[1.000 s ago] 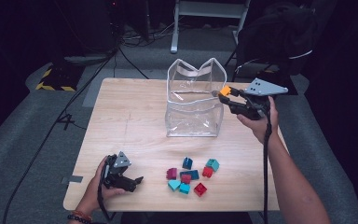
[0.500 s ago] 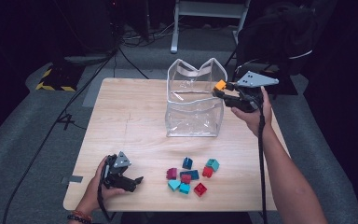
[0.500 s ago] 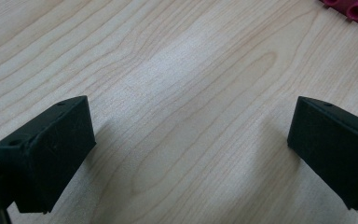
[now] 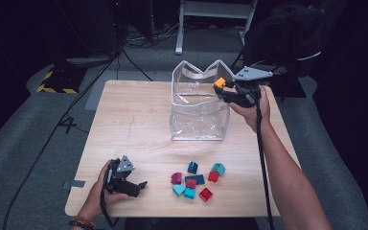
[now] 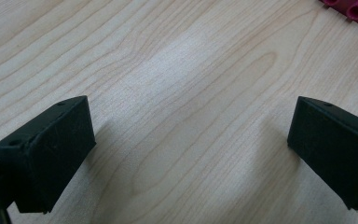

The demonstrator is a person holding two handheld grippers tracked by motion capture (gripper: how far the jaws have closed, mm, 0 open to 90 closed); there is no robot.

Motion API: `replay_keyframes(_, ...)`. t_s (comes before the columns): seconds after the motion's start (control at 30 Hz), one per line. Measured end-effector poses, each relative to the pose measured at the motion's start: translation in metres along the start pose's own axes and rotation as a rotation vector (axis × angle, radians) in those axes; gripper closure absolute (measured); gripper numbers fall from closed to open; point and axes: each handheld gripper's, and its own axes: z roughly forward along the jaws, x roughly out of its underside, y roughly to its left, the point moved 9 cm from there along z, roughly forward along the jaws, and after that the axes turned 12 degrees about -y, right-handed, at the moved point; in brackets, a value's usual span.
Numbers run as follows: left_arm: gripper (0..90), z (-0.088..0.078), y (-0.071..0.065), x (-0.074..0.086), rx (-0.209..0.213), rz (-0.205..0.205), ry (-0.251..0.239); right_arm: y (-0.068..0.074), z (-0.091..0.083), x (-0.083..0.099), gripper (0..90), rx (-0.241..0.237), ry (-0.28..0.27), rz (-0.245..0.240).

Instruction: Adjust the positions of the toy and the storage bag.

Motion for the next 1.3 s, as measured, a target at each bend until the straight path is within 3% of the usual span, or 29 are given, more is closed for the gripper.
replay_keyframes(0.43, 0.8, 0.0, 0.0, 0.0, 0.0, 0.0, 0.0, -0.008, 0.015, 0.007, 58.8, 0.032, 0.049, -0.007)
replay_keyframes(0.57, 0.8, 0.0, 0.0, 0.0, 0.0, 0.0, 0.0, -0.011, 0.017, 0.008, 45.8, 0.06, 0.049, 0.014)
replay_keyframes(0.77, 0.8, 0.0, 0.0, 0.0, -0.001, 0.0, -0.001, -0.019, 0.011, 0.008, 41.8, 0.107, 0.031, 0.023)
replay_keyframes(0.93, 0.8, 0.0, 0.0, 0.0, -0.001, 0.001, -0.001, -0.026, 0.006, 0.015, 40.5, 0.162, 0.05, 0.015)
replay_keyframes(1.07, 1.2, 0.0, 0.001, 0.0, -0.006, 0.006, -0.001, -0.026, 0.001, 0.02, 39.7, 0.162, 0.039, 0.049)
replay_keyframes(1.3, 1.2, 0.0, 0.001, 0.0, -0.006, 0.006, -0.001, -0.023, -0.005, 0.03, 36.8, 0.182, 0.052, 0.035)
